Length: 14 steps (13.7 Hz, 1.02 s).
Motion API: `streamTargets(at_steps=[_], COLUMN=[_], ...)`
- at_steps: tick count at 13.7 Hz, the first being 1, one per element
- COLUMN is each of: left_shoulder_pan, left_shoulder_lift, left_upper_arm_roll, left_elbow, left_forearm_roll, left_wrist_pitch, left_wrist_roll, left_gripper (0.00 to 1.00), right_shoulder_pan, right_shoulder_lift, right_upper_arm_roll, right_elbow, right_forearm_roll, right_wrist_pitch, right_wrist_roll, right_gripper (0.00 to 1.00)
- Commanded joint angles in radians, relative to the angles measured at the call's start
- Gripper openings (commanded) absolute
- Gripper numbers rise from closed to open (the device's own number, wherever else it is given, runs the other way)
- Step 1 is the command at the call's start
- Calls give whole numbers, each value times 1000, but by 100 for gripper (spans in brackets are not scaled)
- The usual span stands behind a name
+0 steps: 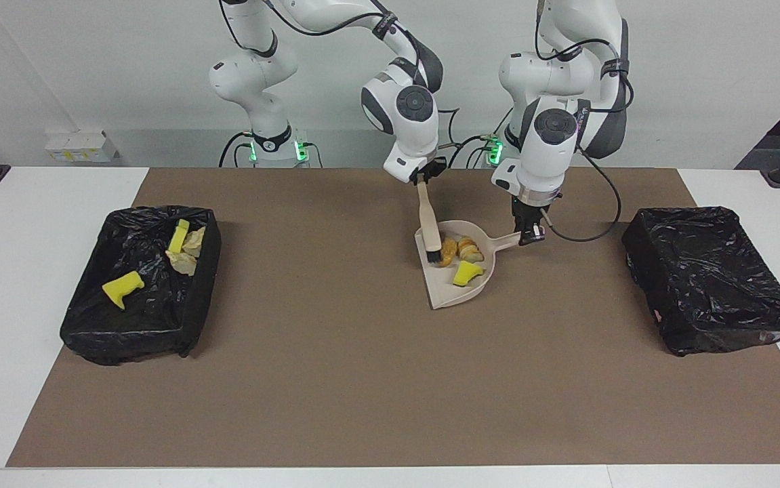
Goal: Sweep and dump trash in bin
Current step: 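Sweep the last bread piece into the dustpan with the right gripper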
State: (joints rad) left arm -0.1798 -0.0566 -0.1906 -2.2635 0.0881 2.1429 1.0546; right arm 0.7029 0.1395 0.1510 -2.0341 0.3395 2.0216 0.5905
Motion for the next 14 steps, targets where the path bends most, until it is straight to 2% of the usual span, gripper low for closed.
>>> streamTargets(at_steps=[1,5,7,9,11,14], left_shoulder_pan=[16,60,71,124,184,288], left_shoulder_lift=[-29,-31,-35,-43,-49,-48], left_upper_arm_roll=[7,10,10,10,10,11], left_elbow=[-24,-11,-2,16,45,119], left_forearm_roll=[9,-42,-56,-118,-189,-205], left_wrist_pitch=[14,20,18,8,-46,-151], left_wrist_roll=[-45,-58,-57,-48,-48,-50], left_gripper=[0,0,0,0,0,0], right_shoulder_pan=[-25,-48,-39,-20,51,73], right_shoulder_lift=[-7,-92,-127,-155,-140,-143], right_upper_arm_roll=[-4,-10,-4,-2,-2,-2], right_elbow=[18,-3,-60,-96,-107,-146], right_forearm_roll=[7,-8,-28,-28,-56,-66], right_wrist_pitch=[-30,-116,-103,-90,-75,-40], right_wrist_roll=[6,6,6,17,116,172], right_gripper=[0,0,0,0,0,0])
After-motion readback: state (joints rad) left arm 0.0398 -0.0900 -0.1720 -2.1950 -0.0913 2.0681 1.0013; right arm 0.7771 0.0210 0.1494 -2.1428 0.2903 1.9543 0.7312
